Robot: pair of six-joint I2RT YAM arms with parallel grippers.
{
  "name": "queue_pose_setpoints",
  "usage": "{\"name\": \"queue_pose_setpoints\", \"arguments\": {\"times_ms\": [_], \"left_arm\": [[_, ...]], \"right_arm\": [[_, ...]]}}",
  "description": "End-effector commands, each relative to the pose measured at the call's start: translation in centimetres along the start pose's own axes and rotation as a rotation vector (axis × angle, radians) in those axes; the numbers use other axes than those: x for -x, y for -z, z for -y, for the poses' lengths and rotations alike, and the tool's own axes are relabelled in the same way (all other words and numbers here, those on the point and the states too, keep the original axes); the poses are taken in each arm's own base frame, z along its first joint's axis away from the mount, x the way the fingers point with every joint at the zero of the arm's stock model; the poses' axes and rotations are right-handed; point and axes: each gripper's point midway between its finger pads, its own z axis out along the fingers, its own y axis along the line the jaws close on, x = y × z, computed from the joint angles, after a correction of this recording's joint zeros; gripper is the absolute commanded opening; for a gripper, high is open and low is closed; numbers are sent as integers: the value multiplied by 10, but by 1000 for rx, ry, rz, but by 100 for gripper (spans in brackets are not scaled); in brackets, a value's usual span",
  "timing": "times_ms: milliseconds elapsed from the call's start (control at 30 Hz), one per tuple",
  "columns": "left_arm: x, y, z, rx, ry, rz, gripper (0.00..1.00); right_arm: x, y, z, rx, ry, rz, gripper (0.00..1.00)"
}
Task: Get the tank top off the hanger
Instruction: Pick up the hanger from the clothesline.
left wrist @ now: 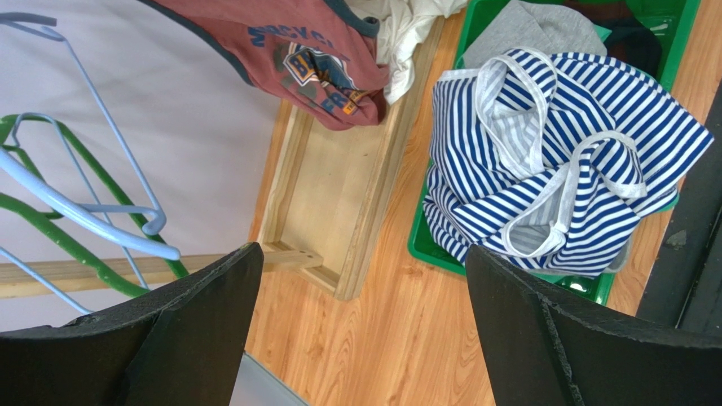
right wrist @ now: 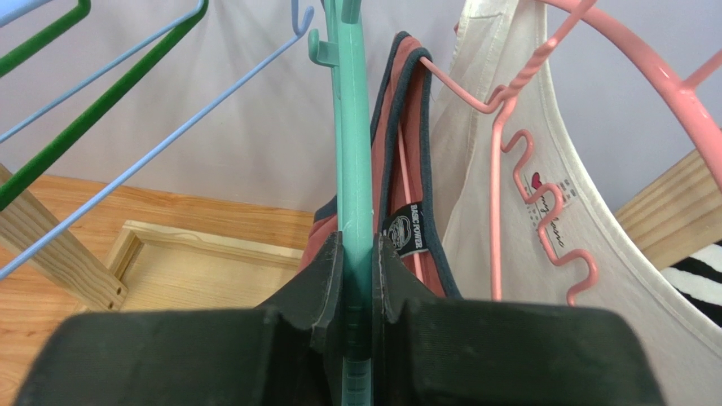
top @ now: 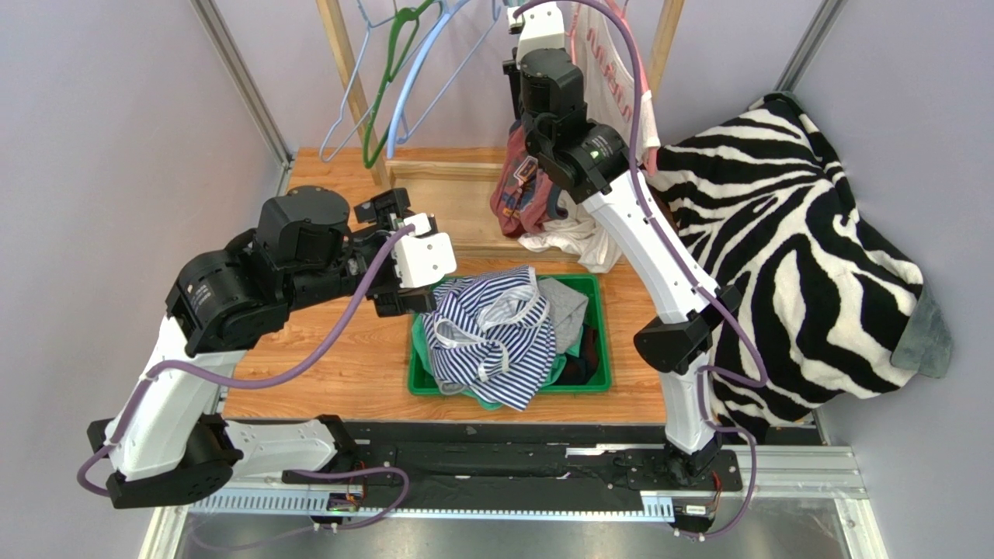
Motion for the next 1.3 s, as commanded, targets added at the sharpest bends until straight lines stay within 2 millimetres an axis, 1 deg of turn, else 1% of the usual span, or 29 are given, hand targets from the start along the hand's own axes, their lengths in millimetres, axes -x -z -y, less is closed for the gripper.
{"name": "queue_pose_setpoints", "arguments": {"times_ms": [0, 67, 167, 267, 433, 500, 567, 600, 700, 767, 933, 967, 1033, 1067, 1133, 1167, 1233, 1267], "left_arm": [[1, 11, -6, 33, -16, 12, 98], [0, 10, -4, 28, -14, 8, 98], [-1, 8, -4, 28, -9, 6, 98], [0, 7, -4, 28, -3, 6, 98], [2, 9, -5, 32, 0, 11, 98], [1, 9, -5, 32, 3, 9, 98], [1, 8, -5, 31, 5, 10, 98], [1, 7, -5, 30, 7, 9, 98], [3, 7, -5, 26, 10, 14, 98], [3, 6, -5, 25, 12, 13, 98], [3, 5, -5, 27, 10, 11, 99], [3, 6, -6, 30, 10, 12, 99], [4, 6, -7, 35, 13, 16, 99], [4, 6, -7, 36, 15, 14, 99], [4, 6, -7, 36, 13, 14, 99], [3, 6, -7, 37, 13, 13, 99], [3, 7, -8, 42, 14, 14, 99], [3, 6, -8, 40, 14, 12, 99]], "right_arm": [[23, -5, -1, 19, -63, 77, 0], [15, -10, -7, 31, -57, 64, 0], [11, -15, -15, 48, -65, 61, 0], [16, -19, -15, 43, -76, 87, 0], [21, -29, -10, 51, -90, 116, 0], [19, -35, -2, 45, -103, 113, 0], [18, -38, 0, 57, -112, 109, 0], [18, -39, 6, 51, -116, 110, 0], [15, -43, 8, 65, -121, 102, 0], [12, -43, 4, 85, -120, 91, 0], [-7, -43, -22, 141, -99, 49, 0], [-9, -39, -33, 157, -84, 45, 0], [-15, -38, -47, 157, -40, 44, 0], [-15, -32, -61, 176, -26, 48, 0], [-17, -29, -71, 171, -11, 51, 0], [-18, -25, -79, 180, -4, 50, 0], [-18, -22, -82, 188, -9, 46, 0], [-16, -18, -84, 198, -21, 46, 4]]}}
